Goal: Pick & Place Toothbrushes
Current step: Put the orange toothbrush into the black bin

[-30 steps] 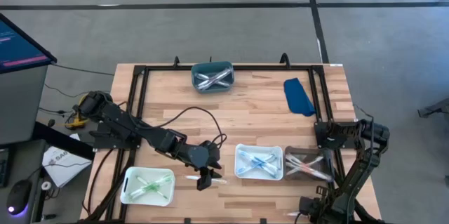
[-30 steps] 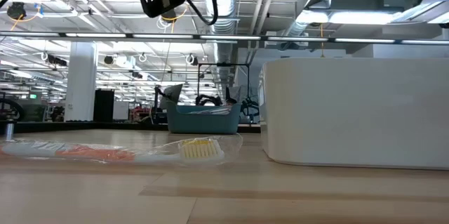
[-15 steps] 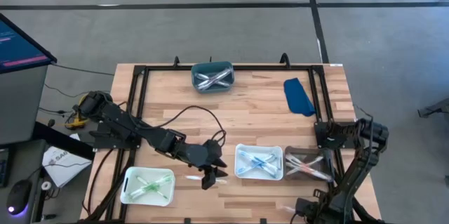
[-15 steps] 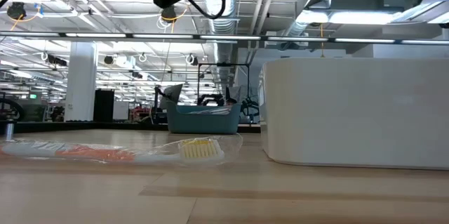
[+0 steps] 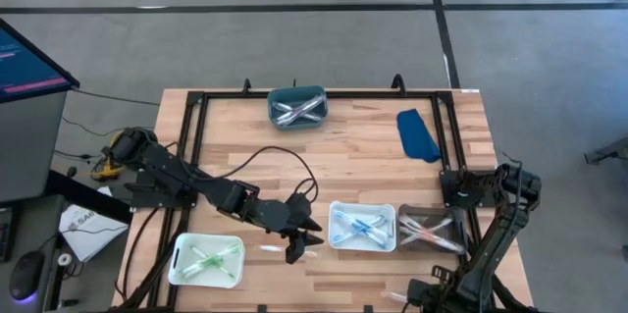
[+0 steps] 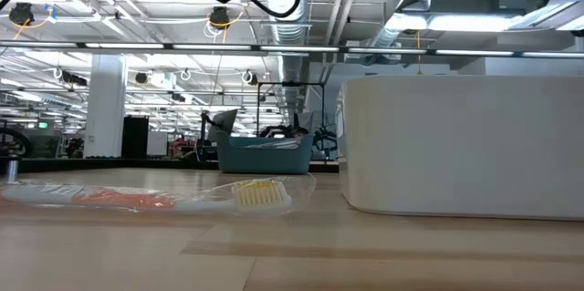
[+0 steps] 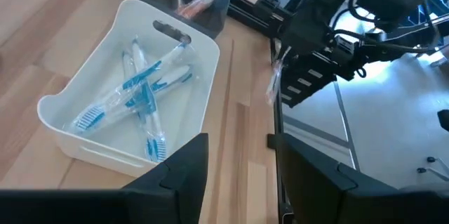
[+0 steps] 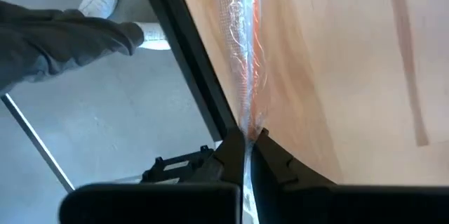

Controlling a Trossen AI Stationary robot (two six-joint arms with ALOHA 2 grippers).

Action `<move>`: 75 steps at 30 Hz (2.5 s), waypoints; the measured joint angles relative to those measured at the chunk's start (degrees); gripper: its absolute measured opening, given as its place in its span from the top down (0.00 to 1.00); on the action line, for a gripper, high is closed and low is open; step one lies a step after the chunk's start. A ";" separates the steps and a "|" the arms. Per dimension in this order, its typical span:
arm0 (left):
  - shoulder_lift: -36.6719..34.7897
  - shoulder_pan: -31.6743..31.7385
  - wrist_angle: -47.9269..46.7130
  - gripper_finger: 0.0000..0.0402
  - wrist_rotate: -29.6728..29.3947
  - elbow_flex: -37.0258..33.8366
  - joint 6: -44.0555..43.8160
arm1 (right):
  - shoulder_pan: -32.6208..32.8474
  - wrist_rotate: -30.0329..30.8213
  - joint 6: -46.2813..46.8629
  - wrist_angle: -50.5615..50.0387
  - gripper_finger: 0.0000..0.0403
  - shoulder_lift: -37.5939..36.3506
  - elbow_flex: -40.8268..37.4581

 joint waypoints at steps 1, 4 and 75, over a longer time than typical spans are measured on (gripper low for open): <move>0.00 0.02 0.02 0.59 0.00 0.00 0.01 | -0.44 0.01 -0.83 -0.79 1.00 -0.02 0.66; 0.00 0.17 0.02 0.59 0.00 0.00 0.39 | -1.81 0.07 -3.86 -3.15 1.00 -0.11 2.33; 0.00 0.07 9.48 0.59 -27.50 -0.02 -17.73 | -0.72 6.12 -40.37 -22.84 1.00 -48.11 -34.30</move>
